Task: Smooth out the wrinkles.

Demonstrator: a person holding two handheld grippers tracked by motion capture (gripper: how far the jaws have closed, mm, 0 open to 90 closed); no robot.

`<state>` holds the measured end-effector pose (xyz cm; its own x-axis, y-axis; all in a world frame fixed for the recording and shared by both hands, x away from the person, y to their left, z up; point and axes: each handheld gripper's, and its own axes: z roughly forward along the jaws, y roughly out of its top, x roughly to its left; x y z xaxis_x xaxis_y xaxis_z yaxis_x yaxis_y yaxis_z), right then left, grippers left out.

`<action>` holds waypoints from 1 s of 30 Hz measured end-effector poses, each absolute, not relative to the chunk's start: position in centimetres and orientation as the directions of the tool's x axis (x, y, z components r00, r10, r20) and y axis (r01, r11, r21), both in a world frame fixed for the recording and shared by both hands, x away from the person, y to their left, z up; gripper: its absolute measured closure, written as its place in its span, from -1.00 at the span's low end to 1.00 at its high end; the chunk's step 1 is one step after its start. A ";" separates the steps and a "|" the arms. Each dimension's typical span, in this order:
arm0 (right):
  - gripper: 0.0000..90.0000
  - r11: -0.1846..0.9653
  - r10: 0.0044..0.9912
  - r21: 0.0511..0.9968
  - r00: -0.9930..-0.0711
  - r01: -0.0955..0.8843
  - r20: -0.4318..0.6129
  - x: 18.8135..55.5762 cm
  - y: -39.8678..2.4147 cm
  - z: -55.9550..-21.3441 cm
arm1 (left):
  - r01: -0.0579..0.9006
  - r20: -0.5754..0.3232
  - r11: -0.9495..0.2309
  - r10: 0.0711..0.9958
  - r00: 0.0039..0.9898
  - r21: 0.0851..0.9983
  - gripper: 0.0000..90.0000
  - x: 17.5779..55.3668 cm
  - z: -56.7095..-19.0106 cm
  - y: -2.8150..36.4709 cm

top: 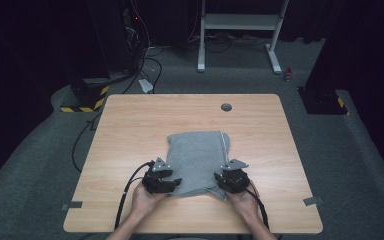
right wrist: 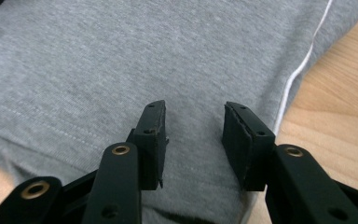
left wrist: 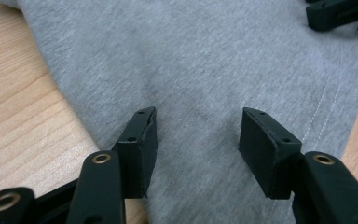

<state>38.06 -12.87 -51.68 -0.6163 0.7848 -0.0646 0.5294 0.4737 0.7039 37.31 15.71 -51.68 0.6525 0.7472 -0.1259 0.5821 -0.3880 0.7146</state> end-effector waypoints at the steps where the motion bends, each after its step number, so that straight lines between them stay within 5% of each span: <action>1: 0.30 0.473 0.787 0.701 -0.614 0.534 -0.063 38.3 -12.7 -51.7 | 0.583 -0.117 -0.391 0.753 0.647 0.712 0.05 37.8 -51.6 15.7; 7: 0.22 0.466 0.809 0.684 -0.583 0.562 -0.073 41.6 -11.6 -51.3 | 0.620 -0.122 -0.342 0.803 0.583 0.706 0.00 40.3 -51.3 16.0; 16: 0.33 0.479 0.782 0.705 -0.619 0.523 -0.071 37.0 -12.6 -51.5 | 0.575 -0.059 -0.408 0.779 0.625 0.709 -0.04 35.9 -51.4 17.0; 30: 0.28 0.398 0.805 0.762 -0.593 0.510 -0.024 36.5 -14.6 -50.4 | 0.574 -0.112 -0.319 0.798 0.592 0.754 -0.06 34.9 -50.8 19.2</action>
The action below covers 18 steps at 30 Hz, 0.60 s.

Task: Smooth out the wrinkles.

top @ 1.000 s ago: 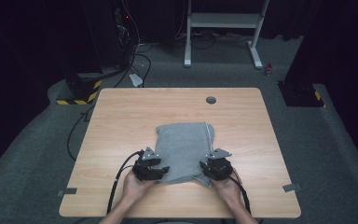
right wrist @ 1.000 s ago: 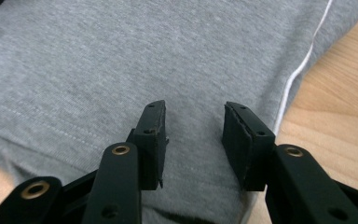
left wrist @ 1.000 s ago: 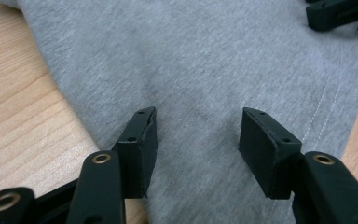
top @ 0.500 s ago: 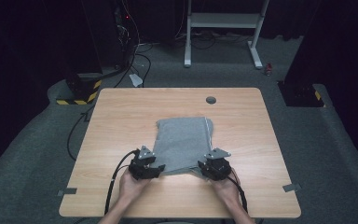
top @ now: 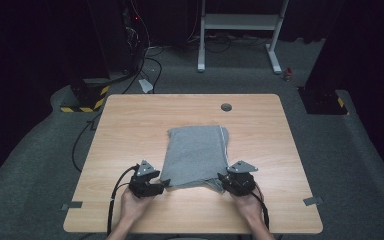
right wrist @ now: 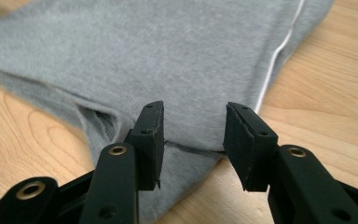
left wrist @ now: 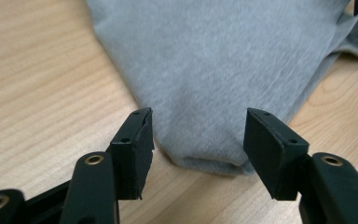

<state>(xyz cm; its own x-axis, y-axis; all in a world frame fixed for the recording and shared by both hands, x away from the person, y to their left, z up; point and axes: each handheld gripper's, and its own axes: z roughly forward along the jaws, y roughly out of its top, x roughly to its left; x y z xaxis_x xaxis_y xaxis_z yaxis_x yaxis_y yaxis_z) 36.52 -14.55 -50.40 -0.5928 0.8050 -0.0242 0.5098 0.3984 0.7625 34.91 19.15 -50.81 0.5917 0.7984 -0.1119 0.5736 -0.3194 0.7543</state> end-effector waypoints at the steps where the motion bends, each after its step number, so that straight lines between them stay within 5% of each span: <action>1: 0.28 0.395 0.808 0.765 -0.589 0.509 -0.024 36.6 -14.7 -50.3 | 0.571 -0.116 -0.309 0.801 0.588 0.761 -0.06 34.9 -50.7 19.3; 18: 0.25 0.299 0.845 0.811 -0.534 0.502 0.019 37.0 -17.3 -47.9 | 0.547 -0.150 -0.213 0.825 0.544 0.809 -0.08 35.0 -48.6 21.6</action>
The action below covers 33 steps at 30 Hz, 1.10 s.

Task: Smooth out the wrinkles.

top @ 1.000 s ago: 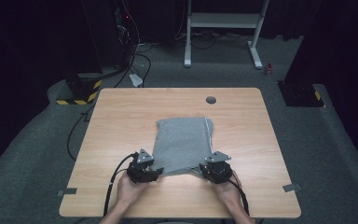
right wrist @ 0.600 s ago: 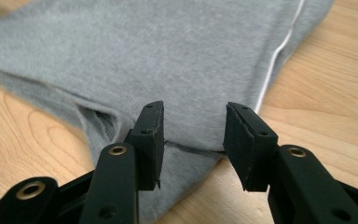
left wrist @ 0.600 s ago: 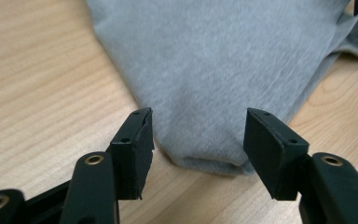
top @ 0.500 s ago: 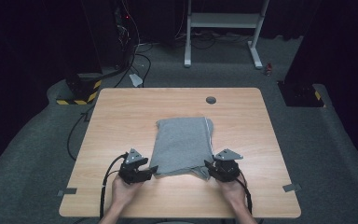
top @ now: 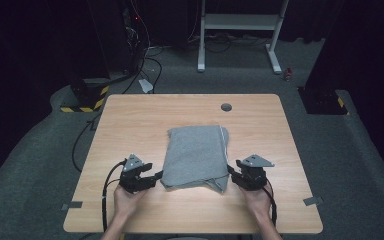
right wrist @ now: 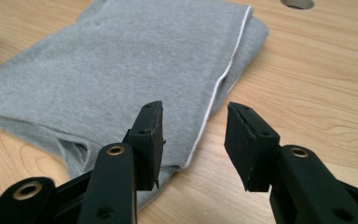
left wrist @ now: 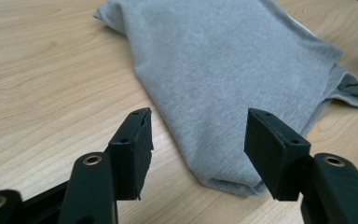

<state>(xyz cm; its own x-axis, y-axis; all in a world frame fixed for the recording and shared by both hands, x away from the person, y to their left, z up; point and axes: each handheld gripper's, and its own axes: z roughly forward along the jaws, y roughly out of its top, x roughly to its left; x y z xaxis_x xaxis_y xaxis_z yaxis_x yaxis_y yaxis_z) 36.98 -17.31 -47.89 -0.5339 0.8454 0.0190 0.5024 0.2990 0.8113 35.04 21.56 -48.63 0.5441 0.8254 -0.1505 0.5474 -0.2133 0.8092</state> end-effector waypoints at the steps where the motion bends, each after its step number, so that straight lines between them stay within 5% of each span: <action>1: 0.25 0.289 0.849 0.812 -0.528 0.508 0.029 37.0 -17.5 -47.8 | 0.548 -0.155 -0.207 0.826 0.541 0.811 -0.08 35.1 -48.6 21.7; 33: 0.16 0.168 0.899 0.834 -0.428 0.525 0.089 37.0 -23.3 -46.9 | 0.557 -0.186 -0.108 0.876 0.445 0.824 -0.13 35.3 -48.0 26.1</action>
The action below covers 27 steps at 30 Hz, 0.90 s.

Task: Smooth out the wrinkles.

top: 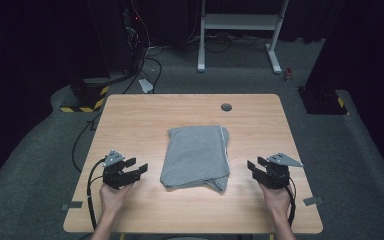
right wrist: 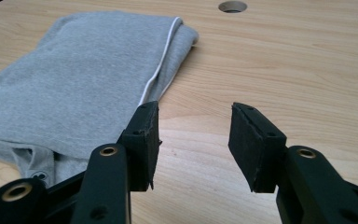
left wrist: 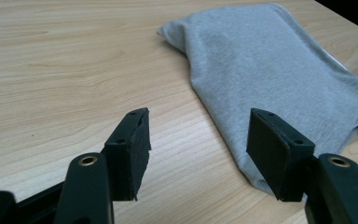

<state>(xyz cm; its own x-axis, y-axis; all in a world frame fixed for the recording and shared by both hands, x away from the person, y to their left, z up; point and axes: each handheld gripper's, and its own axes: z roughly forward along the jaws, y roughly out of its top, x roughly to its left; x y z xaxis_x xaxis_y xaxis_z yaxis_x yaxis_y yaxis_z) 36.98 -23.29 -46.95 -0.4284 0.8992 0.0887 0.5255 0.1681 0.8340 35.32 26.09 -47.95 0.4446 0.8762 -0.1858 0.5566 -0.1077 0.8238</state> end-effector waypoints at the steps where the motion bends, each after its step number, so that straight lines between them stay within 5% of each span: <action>1: 0.16 0.161 0.902 0.833 -0.422 0.529 0.094 37.0 -23.4 -47.0 | 0.559 -0.184 -0.108 0.878 0.442 0.822 -0.13 35.4 -48.0 26.2; 27: 0.06 0.100 0.940 0.790 -0.317 0.605 0.124 38.3 -26.7 -49.2 | 0.610 -0.139 -0.111 0.928 0.347 0.784 -0.13 36.9 -49.7 28.3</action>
